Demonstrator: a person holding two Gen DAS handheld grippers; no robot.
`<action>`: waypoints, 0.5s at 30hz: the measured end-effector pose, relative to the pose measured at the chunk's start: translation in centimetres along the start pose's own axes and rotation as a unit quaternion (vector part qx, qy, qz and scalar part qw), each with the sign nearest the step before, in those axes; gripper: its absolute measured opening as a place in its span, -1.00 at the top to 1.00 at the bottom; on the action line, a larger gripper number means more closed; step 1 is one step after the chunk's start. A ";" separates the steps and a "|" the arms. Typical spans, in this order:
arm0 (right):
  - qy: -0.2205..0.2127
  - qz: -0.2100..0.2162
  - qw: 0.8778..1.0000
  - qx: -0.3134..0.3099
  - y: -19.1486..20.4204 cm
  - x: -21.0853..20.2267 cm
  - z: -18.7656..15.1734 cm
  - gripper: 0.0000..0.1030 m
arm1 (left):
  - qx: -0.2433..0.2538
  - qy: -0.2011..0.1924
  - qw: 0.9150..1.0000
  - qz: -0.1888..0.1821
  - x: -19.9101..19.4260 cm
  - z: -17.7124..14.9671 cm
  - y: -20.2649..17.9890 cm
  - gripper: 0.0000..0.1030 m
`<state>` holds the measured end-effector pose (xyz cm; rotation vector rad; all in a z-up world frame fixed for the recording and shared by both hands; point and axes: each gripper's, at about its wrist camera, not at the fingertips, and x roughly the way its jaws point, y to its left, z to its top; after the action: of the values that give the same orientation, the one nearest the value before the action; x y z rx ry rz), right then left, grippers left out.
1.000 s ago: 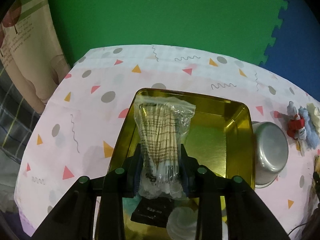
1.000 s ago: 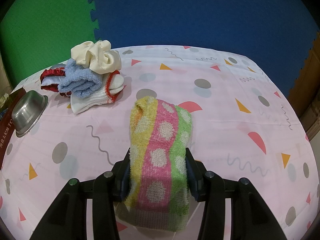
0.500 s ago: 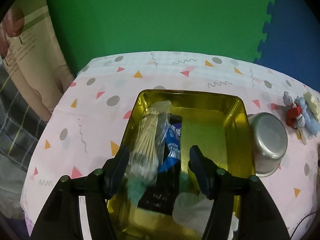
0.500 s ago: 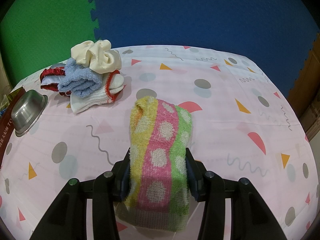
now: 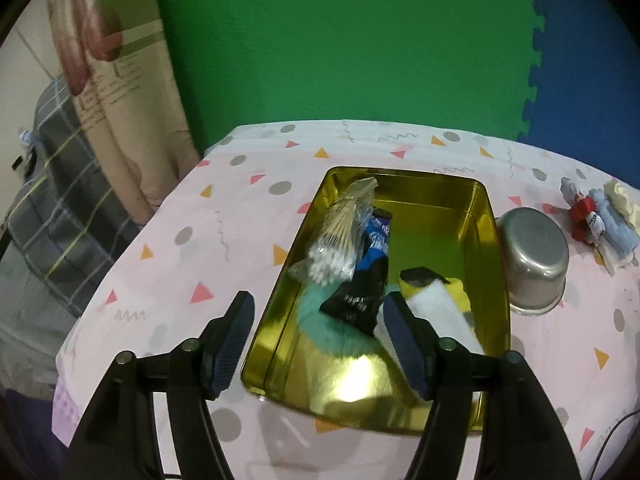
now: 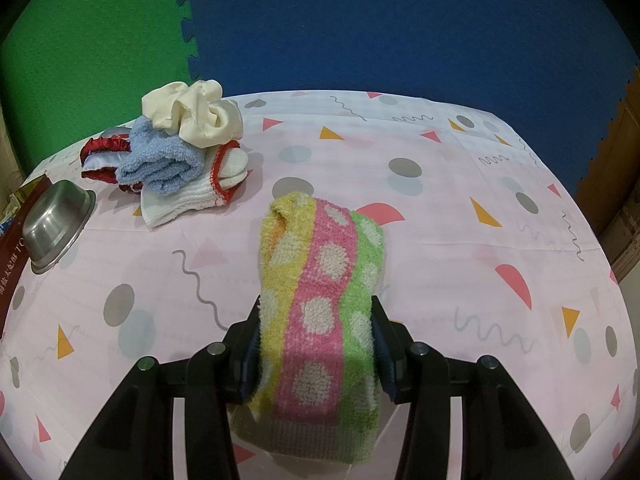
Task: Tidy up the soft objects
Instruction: 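Drop the cotton swab bag into the tin by opening the left gripper, then carry the striped towel into the tin and open the right gripper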
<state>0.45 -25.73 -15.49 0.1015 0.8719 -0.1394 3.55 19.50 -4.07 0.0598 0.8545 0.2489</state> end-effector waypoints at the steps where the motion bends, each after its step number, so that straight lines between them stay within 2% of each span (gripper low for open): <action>1: 0.000 0.000 1.000 0.000 -0.1 0.0 0.0 0.07 | -0.003 -0.001 1.000 -0.001 -0.2 -0.3 0.2 -0.28; 9: -0.001 -0.002 1.000 -0.001 0.0 -0.1 0.0 0.10 | -0.055 0.009 0.998 0.021 0.0 -2.6 1.6 -0.35; 11: -0.002 -0.003 1.000 0.000 -0.1 -0.2 0.0 0.13 | -0.066 0.012 0.997 0.022 0.1 -3.0 2.2 -0.43; 15: -0.003 0.002 1.000 0.011 0.0 -0.5 0.0 0.20 | -0.077 0.001 0.996 0.044 0.1 -3.5 2.9 -0.49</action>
<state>0.14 -25.74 -15.07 0.1229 0.8641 -0.1461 0.40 22.17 -5.99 -0.0459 0.8342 0.3970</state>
